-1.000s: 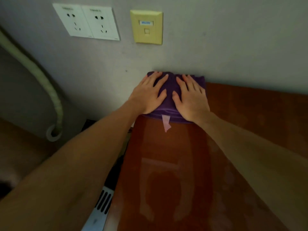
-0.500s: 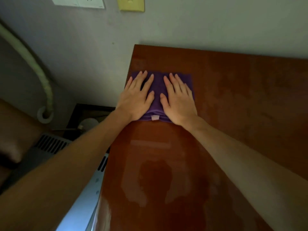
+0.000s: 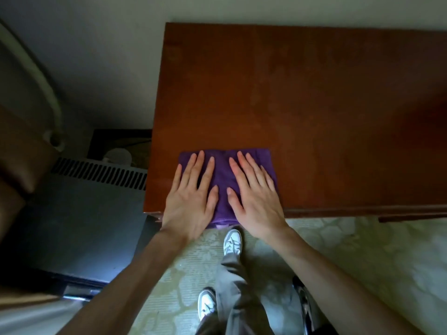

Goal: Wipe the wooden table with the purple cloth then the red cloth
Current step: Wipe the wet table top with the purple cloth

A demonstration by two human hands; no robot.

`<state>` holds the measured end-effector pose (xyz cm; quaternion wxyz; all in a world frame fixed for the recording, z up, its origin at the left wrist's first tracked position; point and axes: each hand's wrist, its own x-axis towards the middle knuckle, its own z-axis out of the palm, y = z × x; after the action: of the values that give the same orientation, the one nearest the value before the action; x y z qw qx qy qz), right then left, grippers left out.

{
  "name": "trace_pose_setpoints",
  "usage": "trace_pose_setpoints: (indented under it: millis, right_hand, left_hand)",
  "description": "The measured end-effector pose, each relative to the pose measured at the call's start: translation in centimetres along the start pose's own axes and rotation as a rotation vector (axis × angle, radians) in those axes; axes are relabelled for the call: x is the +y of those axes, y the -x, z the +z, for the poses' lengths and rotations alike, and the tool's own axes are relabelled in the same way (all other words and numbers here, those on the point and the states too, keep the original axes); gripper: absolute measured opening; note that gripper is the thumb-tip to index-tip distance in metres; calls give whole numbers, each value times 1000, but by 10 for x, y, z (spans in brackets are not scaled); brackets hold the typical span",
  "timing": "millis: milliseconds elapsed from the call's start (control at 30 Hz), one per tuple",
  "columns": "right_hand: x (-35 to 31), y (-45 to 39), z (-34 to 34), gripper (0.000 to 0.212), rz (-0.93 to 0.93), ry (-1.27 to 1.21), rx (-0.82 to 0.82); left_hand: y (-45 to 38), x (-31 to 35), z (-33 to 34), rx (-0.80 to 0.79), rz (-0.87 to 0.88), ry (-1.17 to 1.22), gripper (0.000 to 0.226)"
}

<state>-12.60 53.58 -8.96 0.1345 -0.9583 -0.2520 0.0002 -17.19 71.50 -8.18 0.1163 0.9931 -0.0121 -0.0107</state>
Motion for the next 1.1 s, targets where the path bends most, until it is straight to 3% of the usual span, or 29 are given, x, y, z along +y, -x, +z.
trace_pose_setpoints:
  millis: [200,400,867,1100]
  right_hand:
    - [19,7,-3,62,-15,29,39]
    - [57,-33,-8,61,23,14,88]
    - [218,-304,-37,69,9,28,79]
    - [256,-393,-40,72,-31,-9,90]
  left_hand:
    - [-4,13,4,-6,10,-16,63]
    - [-68,20,4,2,70,9,63]
    - [-382,22,3,37,30,-45,67]
    - [-472,10,-2,83,14,-55,73]
